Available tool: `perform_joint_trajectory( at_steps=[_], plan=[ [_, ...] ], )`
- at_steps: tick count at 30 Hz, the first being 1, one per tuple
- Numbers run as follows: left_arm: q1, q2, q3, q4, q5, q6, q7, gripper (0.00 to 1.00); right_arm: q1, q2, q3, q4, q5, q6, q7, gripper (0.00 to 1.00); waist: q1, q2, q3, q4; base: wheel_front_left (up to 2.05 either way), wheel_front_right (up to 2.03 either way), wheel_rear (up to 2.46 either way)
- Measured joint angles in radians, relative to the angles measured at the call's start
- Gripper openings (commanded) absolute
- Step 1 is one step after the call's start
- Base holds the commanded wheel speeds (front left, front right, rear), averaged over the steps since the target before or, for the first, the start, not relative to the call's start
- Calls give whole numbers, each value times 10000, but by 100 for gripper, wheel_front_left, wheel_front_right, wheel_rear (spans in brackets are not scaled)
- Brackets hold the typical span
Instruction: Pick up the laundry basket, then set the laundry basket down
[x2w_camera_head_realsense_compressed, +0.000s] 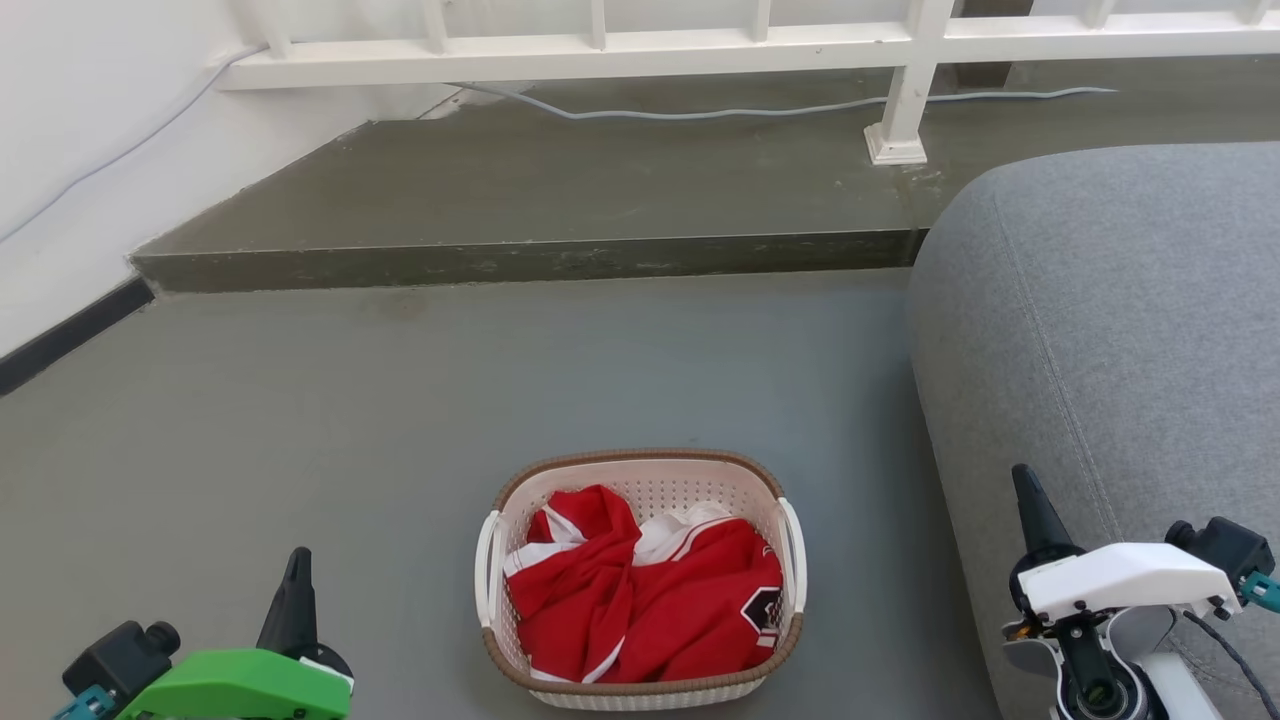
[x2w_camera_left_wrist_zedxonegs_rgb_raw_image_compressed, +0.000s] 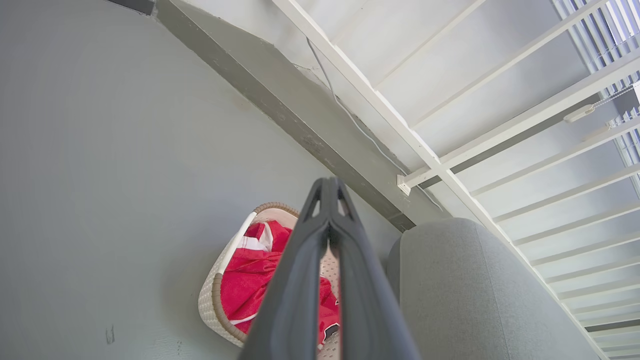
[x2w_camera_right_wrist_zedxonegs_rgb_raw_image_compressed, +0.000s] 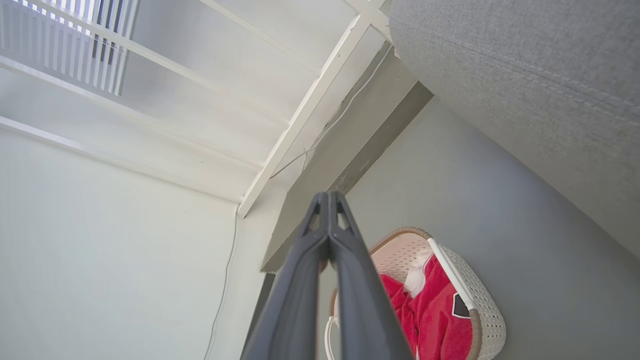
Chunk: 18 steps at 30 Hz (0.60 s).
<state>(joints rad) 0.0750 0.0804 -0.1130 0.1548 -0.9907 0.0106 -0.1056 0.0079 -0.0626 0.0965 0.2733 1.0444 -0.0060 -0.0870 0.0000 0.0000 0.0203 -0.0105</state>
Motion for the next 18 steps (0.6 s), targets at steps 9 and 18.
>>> perform_joint_trajectory(
  at_steps=[9,18],
  plan=[
    [-183,27,167,205,-1290,-205,288,0,-71,-12,-313,-2,1143,257,267,0,0,0,-32,19,0,0,0],
    [-354,56,341,341,-2581,-395,525,0,-211,-36,-623,-4,2263,445,543,0,0,0,-64,39,0,0,0]
  ],
)
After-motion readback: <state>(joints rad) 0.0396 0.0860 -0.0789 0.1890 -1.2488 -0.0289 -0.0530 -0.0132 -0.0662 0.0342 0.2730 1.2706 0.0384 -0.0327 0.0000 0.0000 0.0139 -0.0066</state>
